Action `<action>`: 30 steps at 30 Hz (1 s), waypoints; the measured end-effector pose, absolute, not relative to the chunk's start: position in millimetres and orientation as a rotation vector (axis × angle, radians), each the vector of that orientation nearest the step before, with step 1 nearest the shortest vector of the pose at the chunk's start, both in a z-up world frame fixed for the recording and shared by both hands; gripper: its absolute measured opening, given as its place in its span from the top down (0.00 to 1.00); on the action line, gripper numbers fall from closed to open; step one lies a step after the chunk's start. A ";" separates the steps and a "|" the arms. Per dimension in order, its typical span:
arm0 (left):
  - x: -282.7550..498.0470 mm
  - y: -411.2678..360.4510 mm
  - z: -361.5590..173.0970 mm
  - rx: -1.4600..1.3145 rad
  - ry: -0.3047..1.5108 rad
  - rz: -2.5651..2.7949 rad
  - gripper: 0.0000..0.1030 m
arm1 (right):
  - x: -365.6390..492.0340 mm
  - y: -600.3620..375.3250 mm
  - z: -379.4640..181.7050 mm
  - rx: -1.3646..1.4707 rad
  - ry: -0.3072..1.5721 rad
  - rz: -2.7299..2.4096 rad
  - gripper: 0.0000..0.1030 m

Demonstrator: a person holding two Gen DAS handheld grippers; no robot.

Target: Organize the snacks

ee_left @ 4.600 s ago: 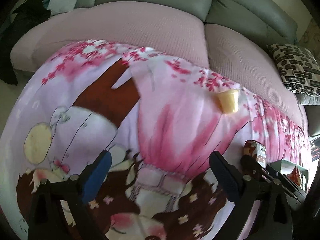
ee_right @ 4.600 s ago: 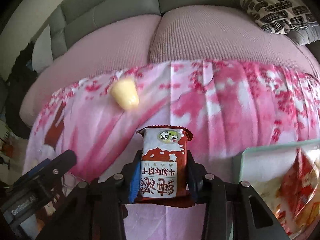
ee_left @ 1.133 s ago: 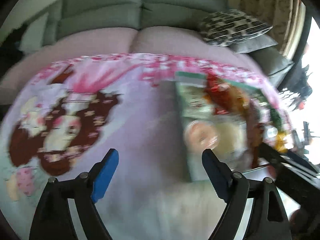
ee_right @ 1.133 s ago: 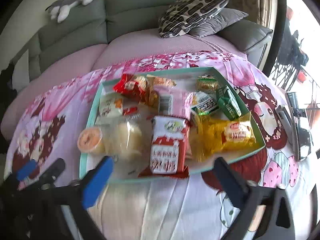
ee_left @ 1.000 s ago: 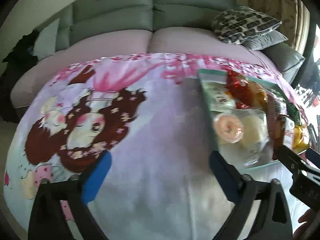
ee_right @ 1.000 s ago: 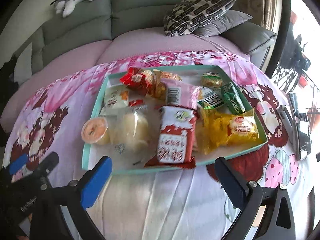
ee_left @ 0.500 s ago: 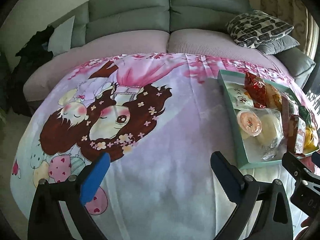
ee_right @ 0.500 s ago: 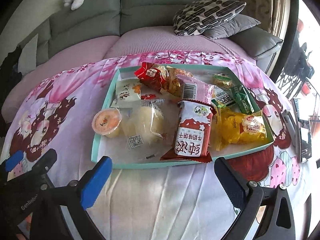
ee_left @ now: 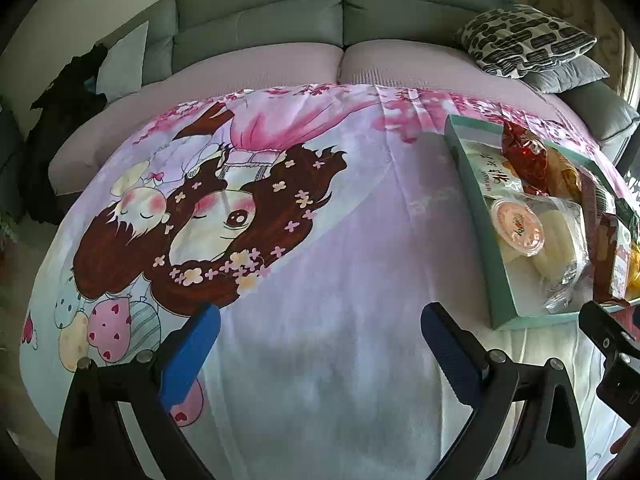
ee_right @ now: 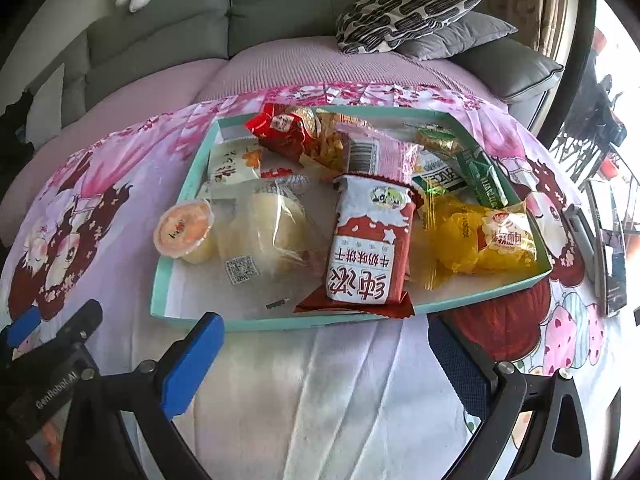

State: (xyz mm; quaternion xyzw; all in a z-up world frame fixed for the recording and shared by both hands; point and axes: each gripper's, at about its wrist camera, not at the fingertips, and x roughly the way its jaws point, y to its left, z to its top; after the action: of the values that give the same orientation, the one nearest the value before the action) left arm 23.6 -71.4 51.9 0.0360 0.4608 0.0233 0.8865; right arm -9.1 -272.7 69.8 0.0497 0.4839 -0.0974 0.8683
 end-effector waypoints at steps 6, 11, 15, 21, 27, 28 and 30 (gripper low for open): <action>26.9 -65.4 50.1 0.042 0.969 0.055 0.02 | -7.7 -271.9 65.1 0.098 1.022 -0.204 0.00; 27.7 -65.3 48.2 0.044 0.976 0.054 0.02 | -8.3 -271.1 63.5 0.103 1.019 -0.198 0.00; 28.3 -65.9 46.8 0.047 0.981 0.056 0.02 | -8.7 -272.1 65.2 0.107 1.010 -0.202 0.00; 28.8 -66.3 45.4 0.046 0.984 0.051 0.02 | -7.8 -271.9 63.6 0.112 1.016 -0.197 0.00; 29.0 -66.7 44.7 0.046 0.987 0.047 0.02 | -8.0 -271.7 63.3 0.114 1.018 -0.198 0.00; 29.0 -66.6 45.0 0.045 0.986 0.047 0.02 | -7.8 -271.6 63.0 0.114 1.020 -0.198 0.00; 29.0 -66.2 45.4 0.042 0.986 0.048 0.02 | -8.0 -271.5 62.3 0.112 1.022 -0.197 0.00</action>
State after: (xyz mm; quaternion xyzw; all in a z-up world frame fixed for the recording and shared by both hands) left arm 29.0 -66.2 45.4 0.0203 0.4733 0.0229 0.8804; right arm -8.0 -271.5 62.3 0.0535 0.4879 -0.0939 0.8662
